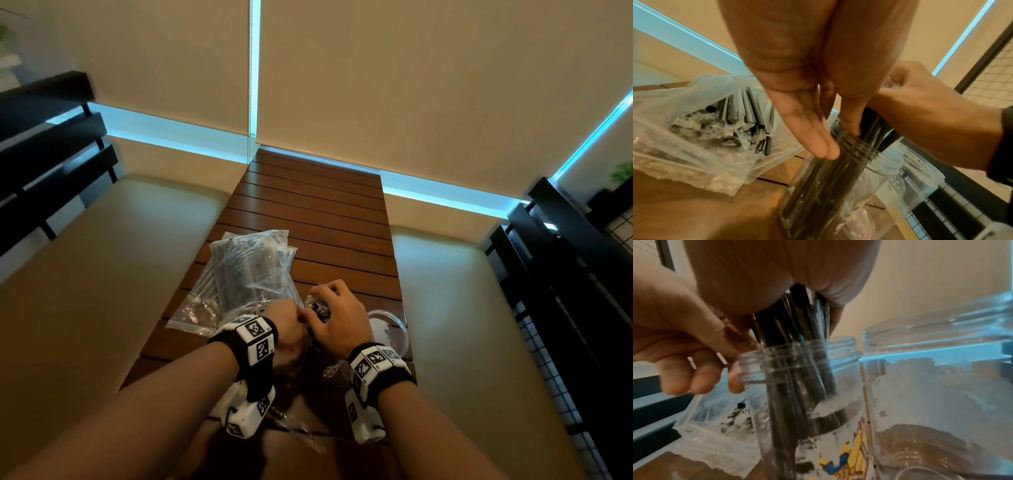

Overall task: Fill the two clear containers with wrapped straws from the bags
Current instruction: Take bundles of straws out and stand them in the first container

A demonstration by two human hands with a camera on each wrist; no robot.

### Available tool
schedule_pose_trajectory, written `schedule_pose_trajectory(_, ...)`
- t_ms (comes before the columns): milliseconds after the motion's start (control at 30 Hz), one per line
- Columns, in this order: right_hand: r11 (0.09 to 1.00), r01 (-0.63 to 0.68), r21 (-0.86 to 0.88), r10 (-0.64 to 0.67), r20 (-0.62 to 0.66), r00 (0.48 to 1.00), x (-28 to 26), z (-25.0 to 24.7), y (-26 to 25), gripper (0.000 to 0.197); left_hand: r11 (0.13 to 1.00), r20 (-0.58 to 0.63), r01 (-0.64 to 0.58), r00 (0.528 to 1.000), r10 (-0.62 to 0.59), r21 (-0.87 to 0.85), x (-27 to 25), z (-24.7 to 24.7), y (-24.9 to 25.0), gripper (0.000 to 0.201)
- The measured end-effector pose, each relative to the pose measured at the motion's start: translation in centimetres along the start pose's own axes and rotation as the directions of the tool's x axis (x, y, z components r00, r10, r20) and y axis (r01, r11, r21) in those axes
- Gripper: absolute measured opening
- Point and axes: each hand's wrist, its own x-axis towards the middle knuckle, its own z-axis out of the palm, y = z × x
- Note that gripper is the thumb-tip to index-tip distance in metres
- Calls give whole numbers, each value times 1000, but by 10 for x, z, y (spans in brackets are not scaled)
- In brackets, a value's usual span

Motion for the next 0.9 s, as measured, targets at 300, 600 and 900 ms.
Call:
schedule_pose_trajectory(300, 996, 77, -54, -83, -134, 987, 8, 2, 14, 11, 990, -31, 1, 1000, -5, -142, 4, 7, -10, 20)
schedule_pose_trajectory(600, 984, 66, -165, -54, 77, 996, 3, -5, 15, 39, 922, -258, -140, 935, 243, 362, -5, -20, -16, 27)
schedule_pose_trajectory(900, 906, 59, -418, -104, -86, 991, 22, -21, -35, 32, 822, -355, 165, 934, 47, 545, 2, -45, -67, 38)
